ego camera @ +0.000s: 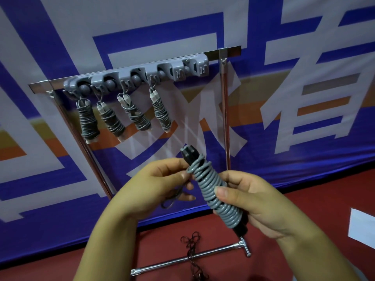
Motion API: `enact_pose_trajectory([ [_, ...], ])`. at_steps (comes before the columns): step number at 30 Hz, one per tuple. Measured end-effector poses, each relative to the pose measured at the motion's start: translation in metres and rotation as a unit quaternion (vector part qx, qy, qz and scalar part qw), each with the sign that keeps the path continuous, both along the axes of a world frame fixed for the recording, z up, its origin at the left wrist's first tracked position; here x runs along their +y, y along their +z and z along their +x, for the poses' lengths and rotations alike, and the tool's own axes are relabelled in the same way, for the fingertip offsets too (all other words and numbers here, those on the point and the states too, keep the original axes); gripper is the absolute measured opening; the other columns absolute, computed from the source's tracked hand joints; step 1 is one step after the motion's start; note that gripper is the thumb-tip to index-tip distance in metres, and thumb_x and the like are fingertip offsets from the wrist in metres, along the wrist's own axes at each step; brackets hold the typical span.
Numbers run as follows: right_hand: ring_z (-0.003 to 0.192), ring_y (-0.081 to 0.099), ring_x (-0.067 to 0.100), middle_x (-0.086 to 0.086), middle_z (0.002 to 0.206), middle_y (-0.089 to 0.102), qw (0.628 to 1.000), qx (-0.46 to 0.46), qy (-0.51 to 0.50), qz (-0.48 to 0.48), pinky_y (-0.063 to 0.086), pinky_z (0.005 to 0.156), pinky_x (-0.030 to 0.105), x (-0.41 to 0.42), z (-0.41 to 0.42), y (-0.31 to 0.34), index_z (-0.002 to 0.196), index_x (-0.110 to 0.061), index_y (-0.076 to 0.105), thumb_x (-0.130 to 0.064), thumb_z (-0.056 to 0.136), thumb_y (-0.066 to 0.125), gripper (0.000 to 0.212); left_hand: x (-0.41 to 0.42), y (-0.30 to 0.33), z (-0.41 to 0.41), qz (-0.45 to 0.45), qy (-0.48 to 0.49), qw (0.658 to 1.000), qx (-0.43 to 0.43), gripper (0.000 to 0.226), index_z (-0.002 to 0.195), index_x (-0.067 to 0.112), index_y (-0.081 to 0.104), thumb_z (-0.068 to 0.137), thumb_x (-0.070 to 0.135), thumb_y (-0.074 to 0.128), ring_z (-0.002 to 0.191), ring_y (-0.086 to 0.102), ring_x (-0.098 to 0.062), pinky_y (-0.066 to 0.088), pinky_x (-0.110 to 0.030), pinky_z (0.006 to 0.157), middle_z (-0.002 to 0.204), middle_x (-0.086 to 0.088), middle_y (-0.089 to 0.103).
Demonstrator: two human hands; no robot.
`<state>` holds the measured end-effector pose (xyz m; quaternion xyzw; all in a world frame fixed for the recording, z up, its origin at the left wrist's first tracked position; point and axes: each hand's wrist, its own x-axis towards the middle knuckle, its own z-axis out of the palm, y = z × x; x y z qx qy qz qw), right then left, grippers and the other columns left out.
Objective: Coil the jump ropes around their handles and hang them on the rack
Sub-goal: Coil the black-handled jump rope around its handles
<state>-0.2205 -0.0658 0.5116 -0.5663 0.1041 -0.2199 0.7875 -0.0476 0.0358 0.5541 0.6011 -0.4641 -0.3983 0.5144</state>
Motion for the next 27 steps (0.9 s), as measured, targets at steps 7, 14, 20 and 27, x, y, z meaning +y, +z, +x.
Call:
enact_pose_trajectory([
  [7,0.078,0.069,0.014,0.006,0.085,0.073,0.996,0.036,-0.055,-0.059,0.052,0.068,0.019,0.008,0.002,0.002,0.095,-0.006,0.068,-0.015,0.071,0.08,0.029,-0.014,-0.01,-0.003,-0.066,0.198,0.909,-0.362,0.019,0.07,0.009,0.058,0.076,-0.007,0.065,0.066,0.058,-0.02,0.049,-0.03,0.063,0.065,-0.005,0.062],
  [14,0.078,0.069,0.013,0.005,0.085,0.074,0.99,0.021,-0.13,-0.042,0.052,0.065,0.019,0.011,0.006,0.003,0.099,-0.005,0.067,-0.02,0.065,0.079,0.038,-0.02,-0.018,-0.014,-0.104,0.258,0.903,-0.327,0.029,0.063,0.014,0.043,0.078,-0.001,0.063,0.05,0.048,-0.019,0.041,-0.025,0.046,0.056,-0.003,0.045],
  [20,0.074,0.069,0.012,0.003,0.081,0.073,0.986,-0.001,-0.159,-0.051,0.052,0.063,0.018,0.013,0.009,0.005,0.094,-0.007,0.067,-0.02,0.059,0.074,0.038,-0.018,-0.016,-0.018,-0.116,0.229,0.953,-0.159,0.04,0.056,0.023,0.035,0.078,-0.002,0.057,0.055,0.031,-0.019,0.029,-0.034,0.051,0.054,0.002,0.034],
  [27,0.08,0.072,0.015,0.0,0.086,0.075,0.973,0.014,-0.215,-0.084,0.054,0.066,0.021,0.006,0.012,-0.007,0.092,-0.017,0.068,-0.028,0.055,0.077,0.039,-0.008,-0.007,-0.015,-0.061,0.085,0.994,0.01,0.02,0.074,0.009,0.049,0.066,0.013,0.066,0.042,0.024,-0.007,0.023,-0.016,0.038,0.05,0.004,0.034],
])
